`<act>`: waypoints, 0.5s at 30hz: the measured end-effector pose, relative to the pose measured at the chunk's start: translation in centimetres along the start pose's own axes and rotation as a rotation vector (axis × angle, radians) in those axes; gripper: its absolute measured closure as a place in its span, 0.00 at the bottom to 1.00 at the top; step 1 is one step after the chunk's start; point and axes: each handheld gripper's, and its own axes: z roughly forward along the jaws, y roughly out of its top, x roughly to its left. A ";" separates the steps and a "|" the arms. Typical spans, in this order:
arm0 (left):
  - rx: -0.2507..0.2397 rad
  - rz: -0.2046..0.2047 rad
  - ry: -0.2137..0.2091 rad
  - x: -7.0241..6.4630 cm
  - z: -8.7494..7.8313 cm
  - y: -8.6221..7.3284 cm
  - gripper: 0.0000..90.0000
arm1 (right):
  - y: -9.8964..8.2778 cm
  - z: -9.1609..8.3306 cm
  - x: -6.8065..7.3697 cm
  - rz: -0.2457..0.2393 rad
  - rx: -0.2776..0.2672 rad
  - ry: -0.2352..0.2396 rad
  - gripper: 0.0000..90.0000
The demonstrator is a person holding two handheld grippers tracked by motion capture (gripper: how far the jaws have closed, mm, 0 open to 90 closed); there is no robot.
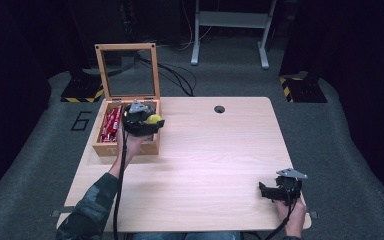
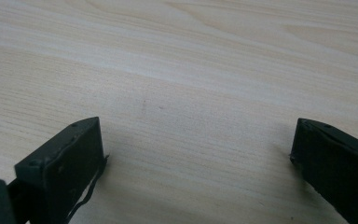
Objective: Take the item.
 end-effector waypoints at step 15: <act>0.022 0.020 -0.057 -2.7 2.1 -0.1 0.43 | 0.0 0.0 0.0 0.000 0.000 0.000 0.02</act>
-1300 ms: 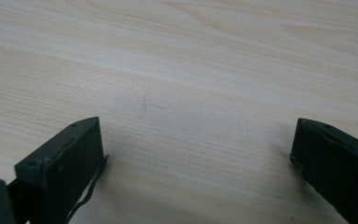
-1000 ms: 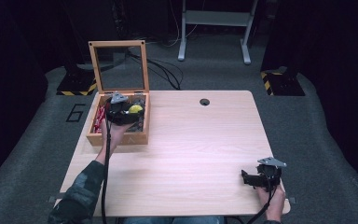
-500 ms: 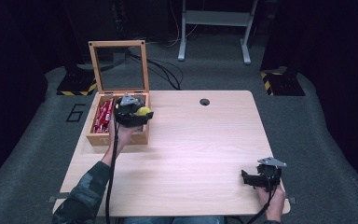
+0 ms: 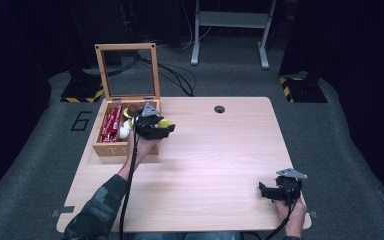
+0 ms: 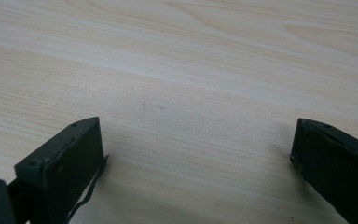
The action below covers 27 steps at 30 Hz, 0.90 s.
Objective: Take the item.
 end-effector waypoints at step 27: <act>0.067 0.060 -0.086 -4.9 5.0 -0.1 0.43 | 0.0 0.0 0.0 -0.007 0.002 0.001 0.02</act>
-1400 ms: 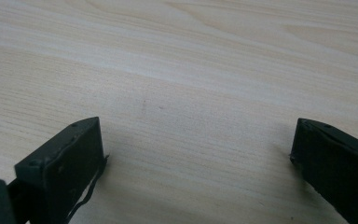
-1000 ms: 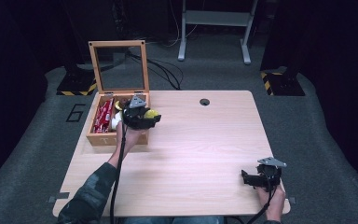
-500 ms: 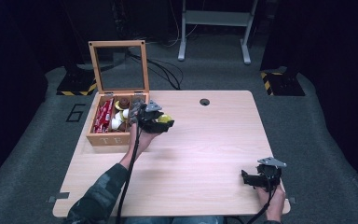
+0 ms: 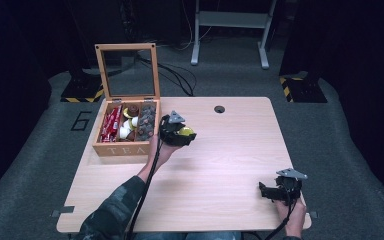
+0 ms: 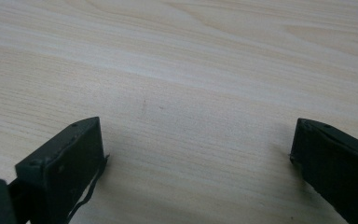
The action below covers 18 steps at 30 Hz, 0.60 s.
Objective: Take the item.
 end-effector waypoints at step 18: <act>0.049 -0.012 -0.041 -2.1 4.2 -1.1 0.43 | 0.0 0.0 0.1 0.005 0.001 -0.003 0.02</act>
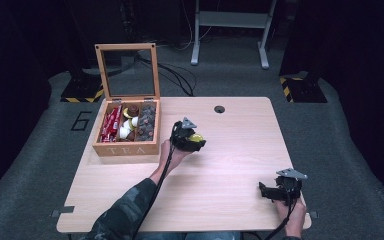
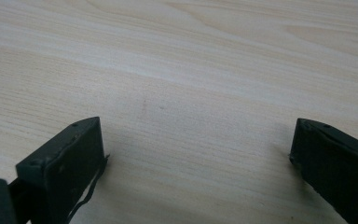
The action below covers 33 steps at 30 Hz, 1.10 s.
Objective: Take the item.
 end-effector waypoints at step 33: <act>0.088 -0.033 -0.034 -0.5 4.5 -1.3 0.39 | 0.0 0.0 0.0 0.001 0.000 0.001 0.02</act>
